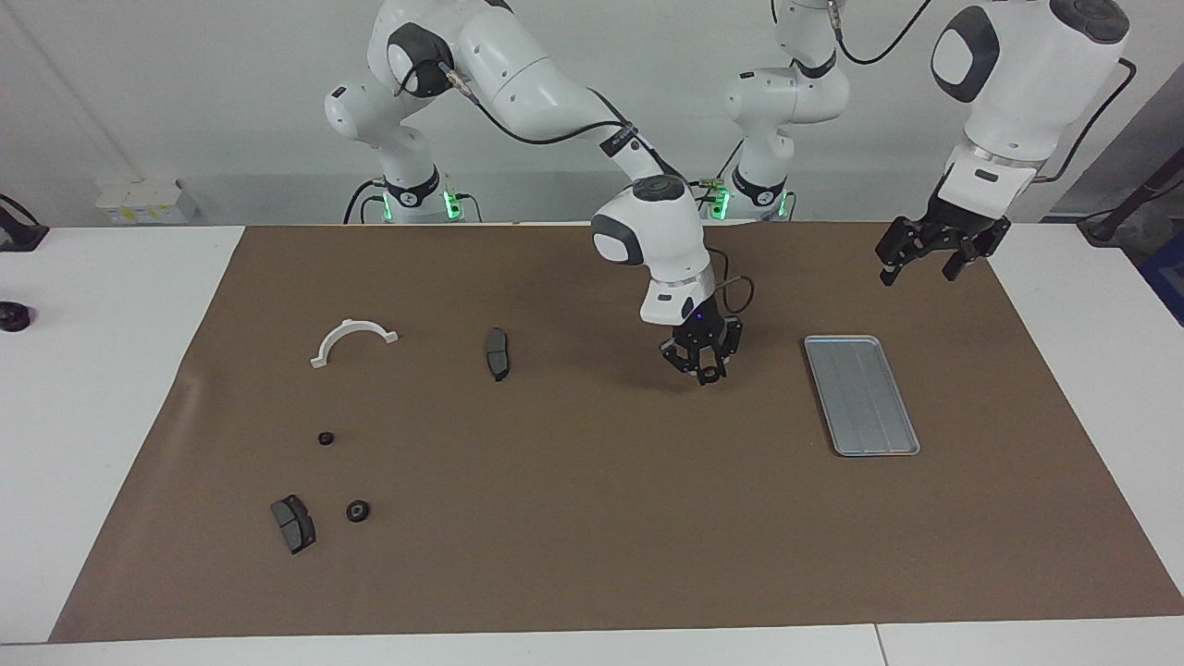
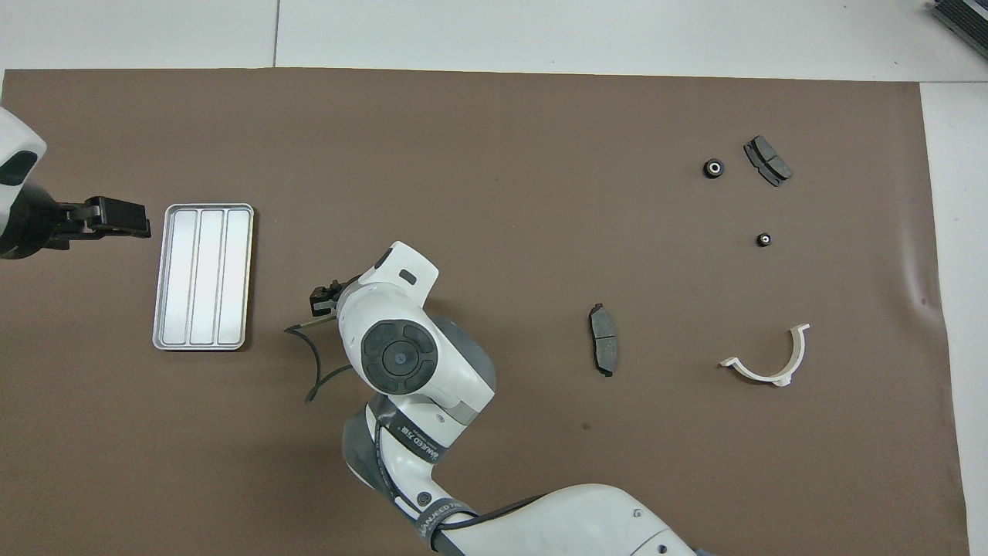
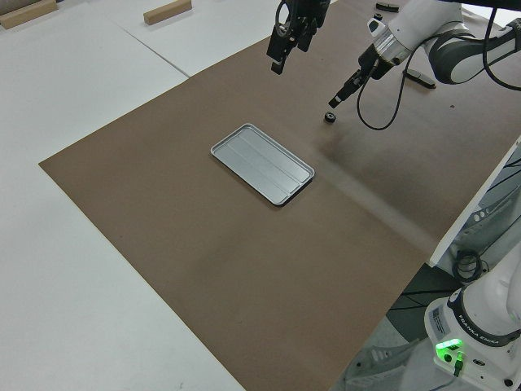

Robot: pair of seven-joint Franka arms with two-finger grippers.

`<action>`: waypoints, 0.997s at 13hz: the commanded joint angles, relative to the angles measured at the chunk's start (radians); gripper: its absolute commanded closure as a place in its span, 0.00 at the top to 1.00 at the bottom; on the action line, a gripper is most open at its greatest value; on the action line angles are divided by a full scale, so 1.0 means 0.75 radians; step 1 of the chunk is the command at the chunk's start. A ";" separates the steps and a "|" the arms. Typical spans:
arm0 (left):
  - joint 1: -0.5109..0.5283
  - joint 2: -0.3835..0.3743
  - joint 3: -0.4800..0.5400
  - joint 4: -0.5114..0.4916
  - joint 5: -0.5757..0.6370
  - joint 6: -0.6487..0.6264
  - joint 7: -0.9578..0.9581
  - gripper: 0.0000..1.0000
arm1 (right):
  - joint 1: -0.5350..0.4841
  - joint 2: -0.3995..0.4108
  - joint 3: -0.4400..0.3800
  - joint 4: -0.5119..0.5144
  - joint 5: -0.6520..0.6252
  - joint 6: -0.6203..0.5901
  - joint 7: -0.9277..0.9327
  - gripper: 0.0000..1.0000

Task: Pick bearing gear from pile to tray

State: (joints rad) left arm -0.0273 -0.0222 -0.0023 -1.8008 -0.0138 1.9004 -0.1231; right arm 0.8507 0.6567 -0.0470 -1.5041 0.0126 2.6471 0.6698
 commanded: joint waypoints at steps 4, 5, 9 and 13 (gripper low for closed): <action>-0.047 0.183 -0.015 -0.175 0.022 0.463 -0.260 1.00 | -0.074 -0.004 -0.019 0.064 -0.011 -0.158 0.028 0.75; -0.092 0.189 -0.015 -0.233 0.026 0.548 -0.330 1.00 | -0.150 -0.014 -0.013 0.091 -0.017 -0.205 0.015 0.75; -0.276 0.318 -0.013 -0.217 0.135 0.626 -0.669 1.00 | -0.405 -0.045 -0.005 0.095 0.004 -0.273 -0.250 0.76; -0.446 0.430 -0.013 -0.231 0.157 0.667 -0.956 1.00 | -0.783 -0.041 0.064 0.116 0.006 -0.312 -0.530 0.76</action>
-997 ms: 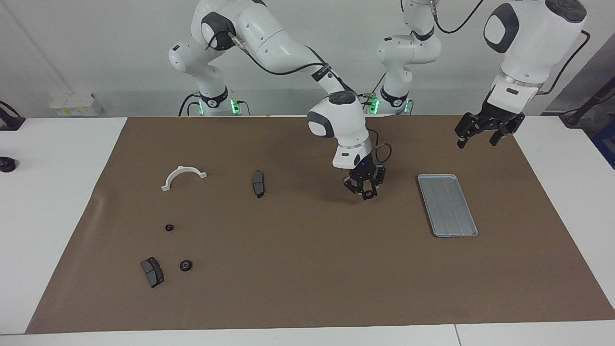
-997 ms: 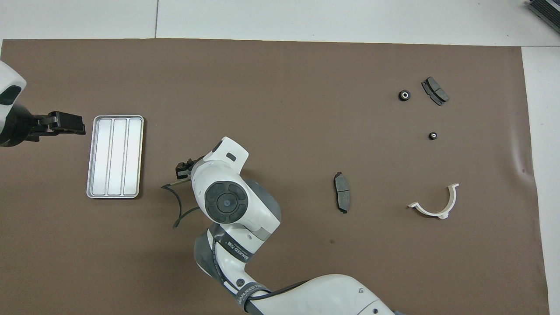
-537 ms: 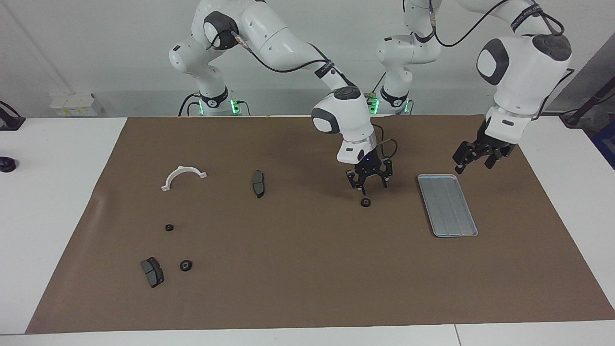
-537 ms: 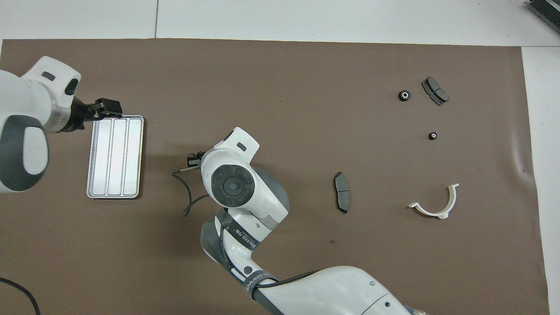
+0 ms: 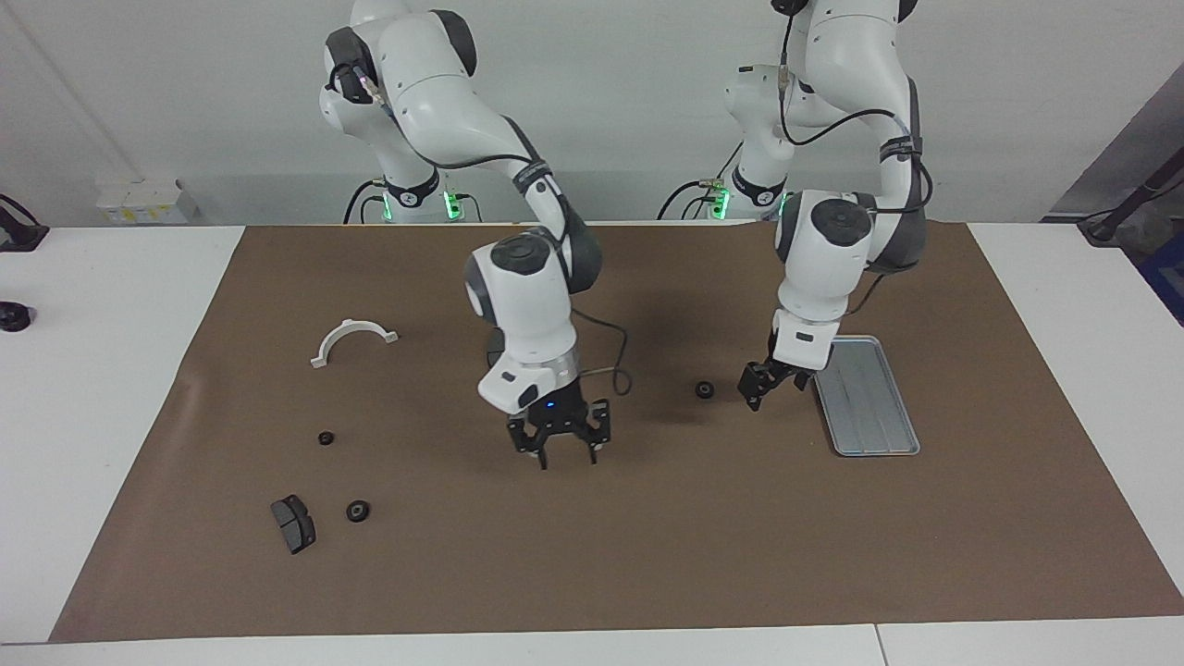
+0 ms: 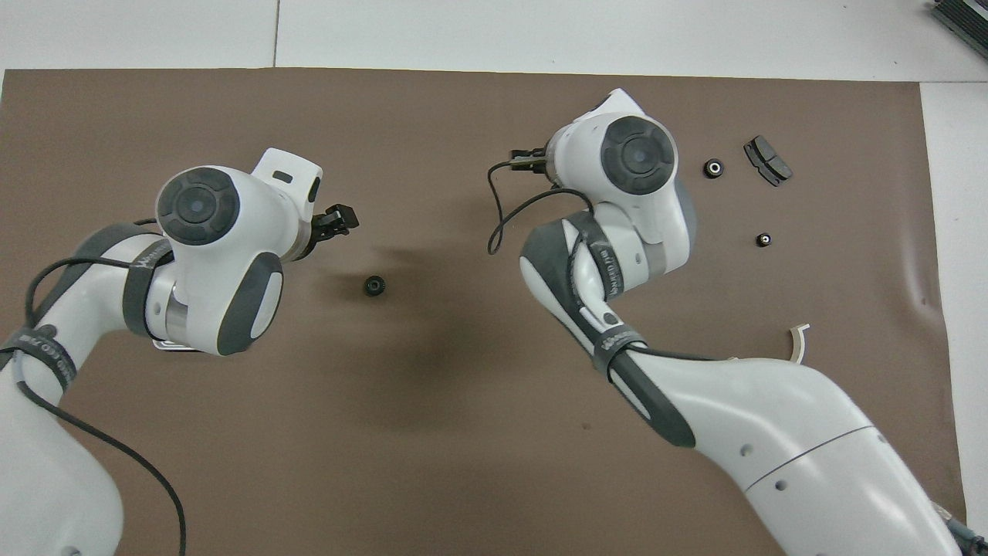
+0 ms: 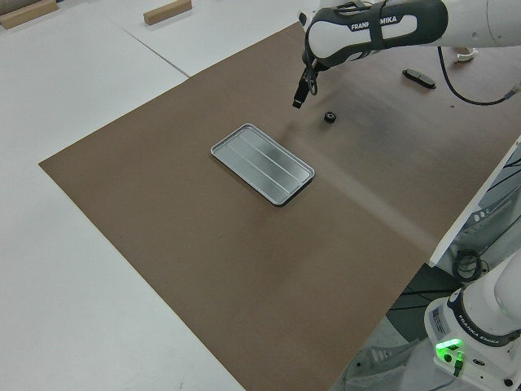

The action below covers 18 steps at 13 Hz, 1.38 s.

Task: Pick bearing gear from pile to tray

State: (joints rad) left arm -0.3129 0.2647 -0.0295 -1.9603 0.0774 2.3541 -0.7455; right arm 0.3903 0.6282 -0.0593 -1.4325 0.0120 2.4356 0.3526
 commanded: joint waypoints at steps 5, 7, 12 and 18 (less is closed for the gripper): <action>-0.116 0.050 0.019 -0.112 0.036 0.126 -0.221 1.00 | -0.473 0.023 0.124 0.026 0.002 -0.030 -0.245 0.76; -0.137 0.042 0.017 -0.123 0.036 0.095 -0.274 0.90 | -0.506 0.056 0.124 0.026 -0.016 -0.028 -0.255 0.76; -0.155 0.036 0.015 -0.133 0.034 0.082 -0.311 0.72 | -0.524 0.107 0.122 0.024 -0.018 -0.010 -0.253 0.73; -0.170 0.021 0.007 -0.149 0.030 0.023 -0.309 0.70 | -0.525 0.089 0.112 -0.010 -0.014 -0.149 -0.249 0.51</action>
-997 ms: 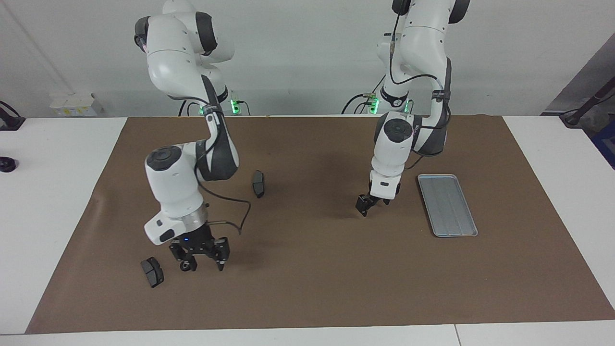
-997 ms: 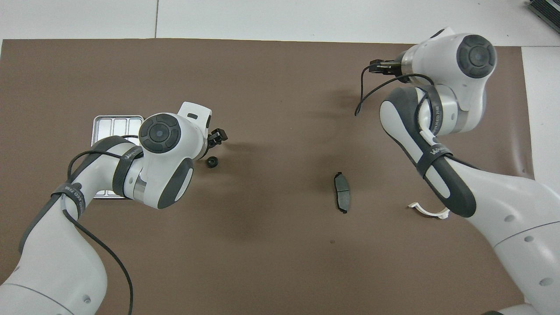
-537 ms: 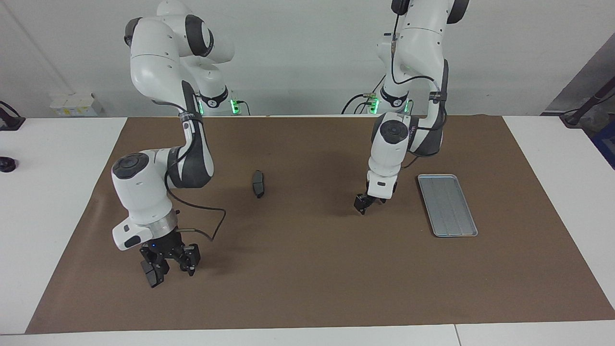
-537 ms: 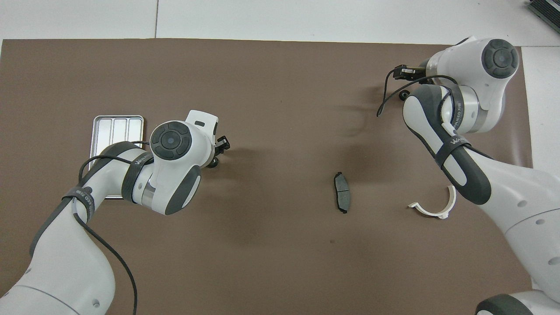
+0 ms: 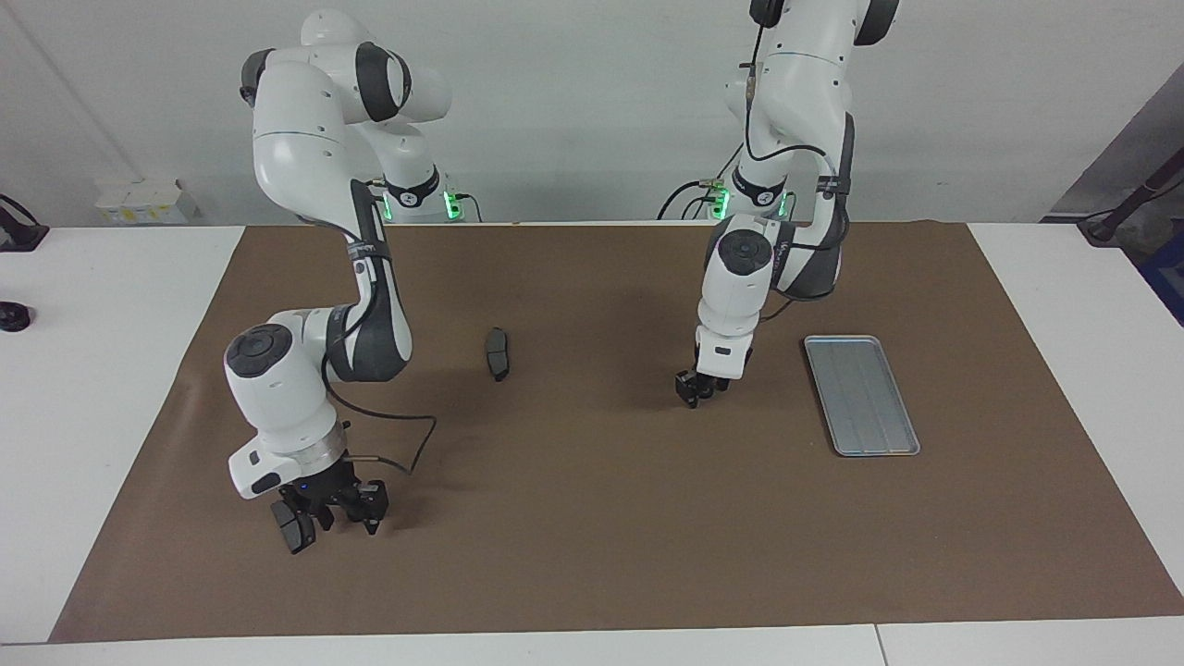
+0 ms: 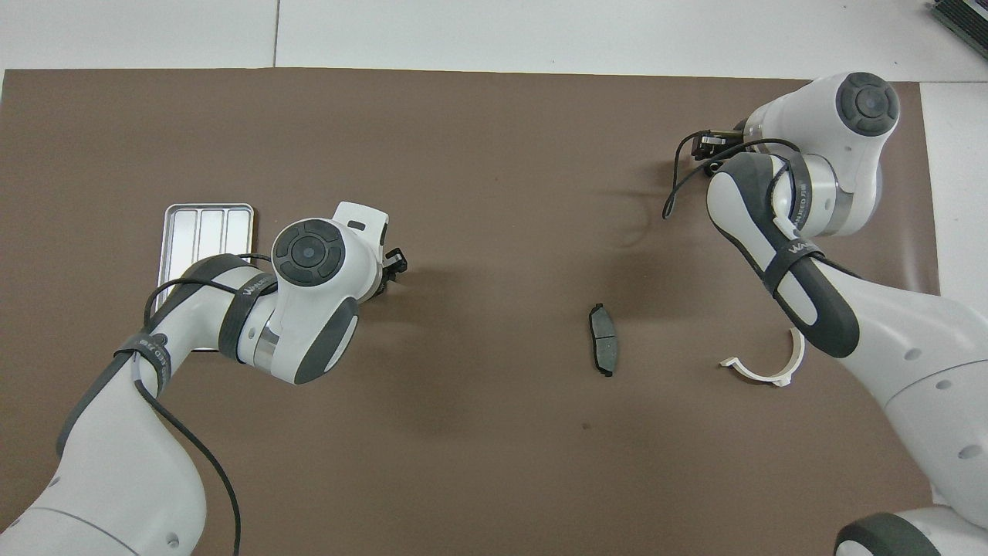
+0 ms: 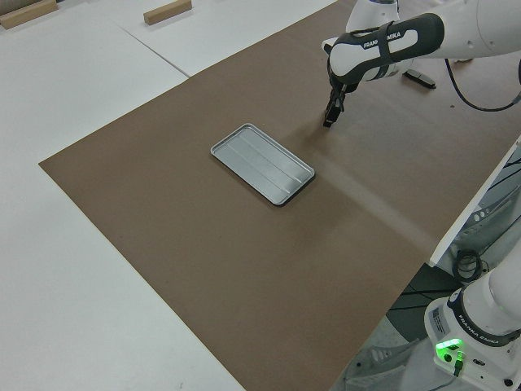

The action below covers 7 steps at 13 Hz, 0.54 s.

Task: Pick bearing gear from pile to tray

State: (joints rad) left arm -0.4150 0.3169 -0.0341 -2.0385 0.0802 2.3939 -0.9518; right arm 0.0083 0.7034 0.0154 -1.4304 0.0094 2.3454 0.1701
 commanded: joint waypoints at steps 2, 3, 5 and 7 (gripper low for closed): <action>-0.036 -0.048 0.013 -0.047 0.022 -0.026 -0.034 0.62 | -0.015 -0.017 0.008 -0.038 -0.011 -0.033 -0.004 0.50; -0.036 -0.048 0.013 -0.045 0.022 -0.018 -0.034 0.54 | -0.017 -0.019 0.008 -0.044 -0.011 -0.039 -0.004 0.49; -0.030 -0.046 0.017 -0.041 0.020 -0.009 -0.024 0.12 | -0.015 -0.024 0.008 -0.048 -0.011 -0.047 -0.002 0.39; -0.003 -0.042 0.019 -0.009 0.020 -0.026 0.076 0.00 | -0.015 -0.026 0.008 -0.048 -0.008 -0.069 0.004 0.16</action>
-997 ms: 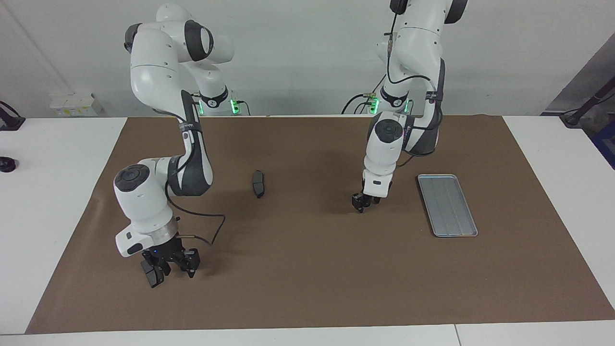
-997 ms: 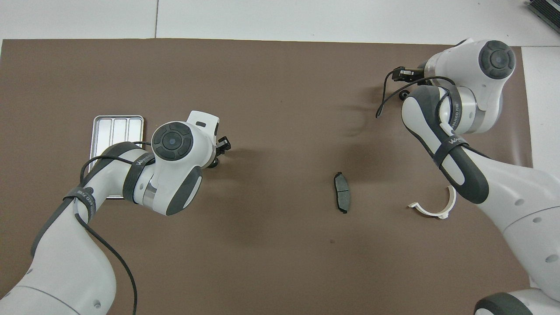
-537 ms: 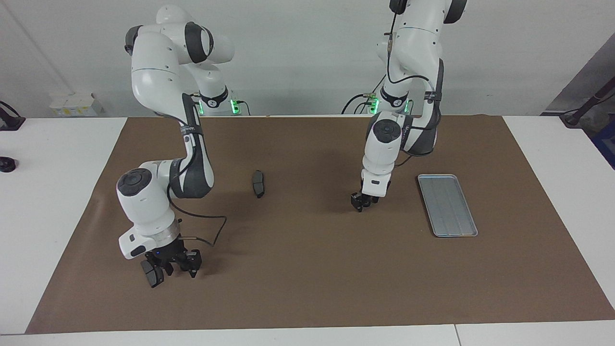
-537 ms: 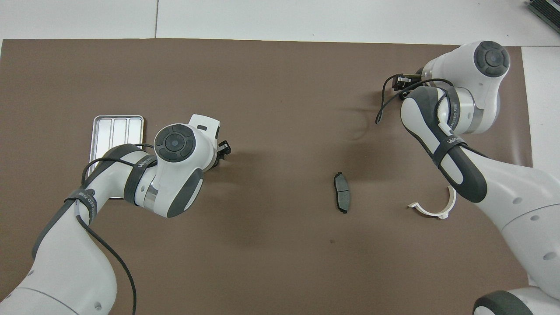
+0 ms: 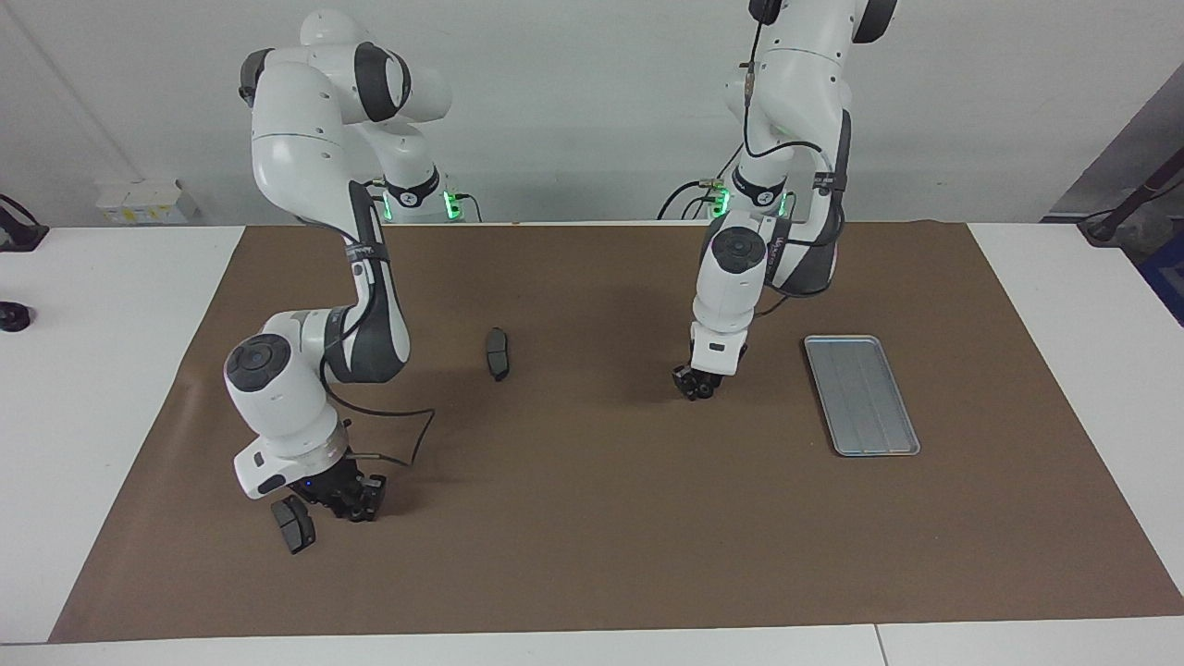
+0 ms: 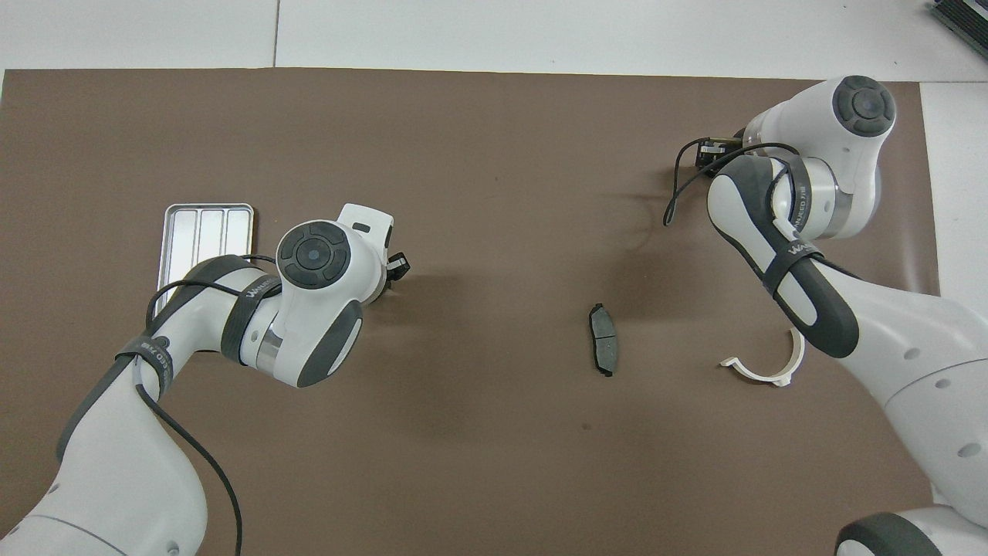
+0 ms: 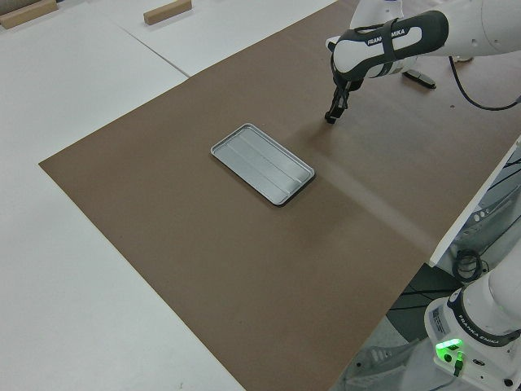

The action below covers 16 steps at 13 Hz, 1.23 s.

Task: Pick bearing gear from pile to tray

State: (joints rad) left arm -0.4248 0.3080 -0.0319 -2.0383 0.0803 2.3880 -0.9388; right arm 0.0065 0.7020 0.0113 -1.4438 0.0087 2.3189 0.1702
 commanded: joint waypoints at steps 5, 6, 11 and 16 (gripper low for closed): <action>0.102 -0.185 0.012 0.002 0.016 -0.152 0.118 0.00 | 0.010 -0.026 0.026 0.006 -0.010 -0.034 0.004 0.00; 0.145 -0.228 0.010 0.004 0.012 -0.205 0.175 0.00 | 0.036 -0.022 0.030 0.007 -0.014 -0.014 0.000 0.00; 0.416 -0.353 0.014 0.049 -0.107 -0.453 0.658 0.00 | 0.271 -0.016 0.044 0.068 -0.016 0.088 -0.012 0.00; 0.587 -0.415 0.018 -0.233 -0.117 -0.164 0.947 0.00 | 0.582 -0.014 0.044 0.068 -0.004 0.285 0.016 0.00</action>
State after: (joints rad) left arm 0.0002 0.0374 -0.0079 -2.1070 0.0075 2.1703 -0.2672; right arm 0.3874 0.6934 0.0472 -1.3963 0.0077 2.4988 0.1733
